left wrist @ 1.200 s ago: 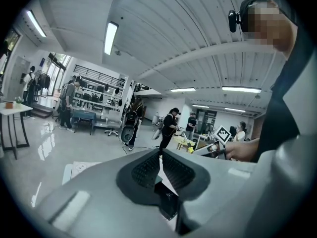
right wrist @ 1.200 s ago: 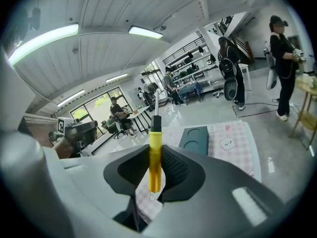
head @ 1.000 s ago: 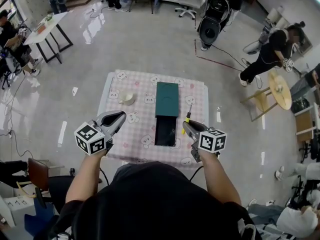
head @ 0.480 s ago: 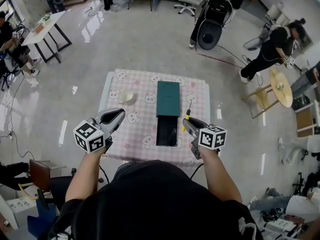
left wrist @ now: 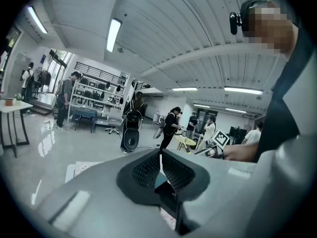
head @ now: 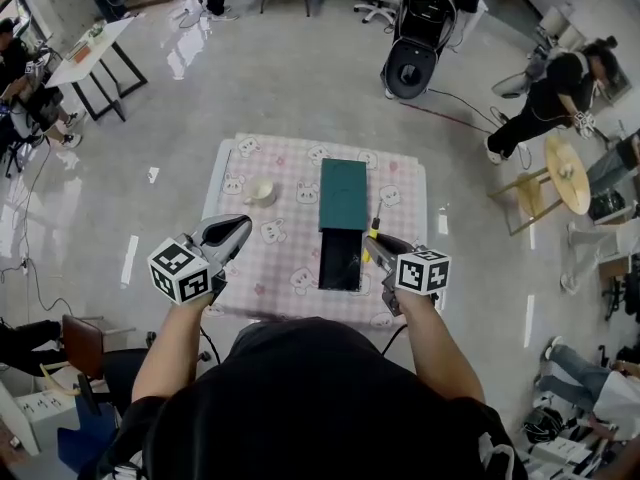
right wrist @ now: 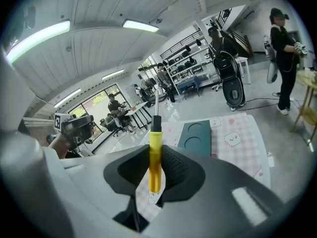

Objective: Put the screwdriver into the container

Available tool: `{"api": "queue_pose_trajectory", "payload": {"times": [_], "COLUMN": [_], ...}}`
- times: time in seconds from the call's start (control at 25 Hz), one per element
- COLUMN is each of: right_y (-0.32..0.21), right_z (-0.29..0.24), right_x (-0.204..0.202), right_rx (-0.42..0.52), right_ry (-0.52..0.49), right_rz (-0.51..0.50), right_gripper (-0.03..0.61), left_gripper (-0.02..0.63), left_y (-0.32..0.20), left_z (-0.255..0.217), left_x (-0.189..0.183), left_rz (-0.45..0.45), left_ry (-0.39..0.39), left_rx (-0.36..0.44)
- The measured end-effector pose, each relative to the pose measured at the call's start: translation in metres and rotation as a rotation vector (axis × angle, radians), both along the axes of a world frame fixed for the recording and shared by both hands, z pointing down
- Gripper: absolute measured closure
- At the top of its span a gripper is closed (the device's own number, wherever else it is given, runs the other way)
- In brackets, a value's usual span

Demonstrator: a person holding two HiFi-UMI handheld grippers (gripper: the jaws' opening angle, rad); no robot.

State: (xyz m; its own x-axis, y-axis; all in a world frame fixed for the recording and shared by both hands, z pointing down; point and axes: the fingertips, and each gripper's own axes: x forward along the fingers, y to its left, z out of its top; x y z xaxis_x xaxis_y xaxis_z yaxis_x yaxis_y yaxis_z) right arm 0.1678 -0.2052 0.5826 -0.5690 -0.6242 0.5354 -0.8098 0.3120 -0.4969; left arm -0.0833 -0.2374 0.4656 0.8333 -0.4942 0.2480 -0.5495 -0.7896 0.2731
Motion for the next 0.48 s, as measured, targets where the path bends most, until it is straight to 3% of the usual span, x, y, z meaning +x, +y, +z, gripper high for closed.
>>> {"api": "queue_pose_trajectory", "payload": {"times": [0.48], "right_y": [-0.003], "right_z": [0.041], "right_x": [-0.009], "right_rx": [-0.080], "right_ry": [0.008], "right_rz": [-0.003], "right_gripper": [0.474], "left_gripper": [0.603], "left_y": [-0.008], "left_z": [0.006], "left_x": [-0.012], "left_rz": [-0.013], "left_ry": [-0.002], "left_rx": [-0.018]}}
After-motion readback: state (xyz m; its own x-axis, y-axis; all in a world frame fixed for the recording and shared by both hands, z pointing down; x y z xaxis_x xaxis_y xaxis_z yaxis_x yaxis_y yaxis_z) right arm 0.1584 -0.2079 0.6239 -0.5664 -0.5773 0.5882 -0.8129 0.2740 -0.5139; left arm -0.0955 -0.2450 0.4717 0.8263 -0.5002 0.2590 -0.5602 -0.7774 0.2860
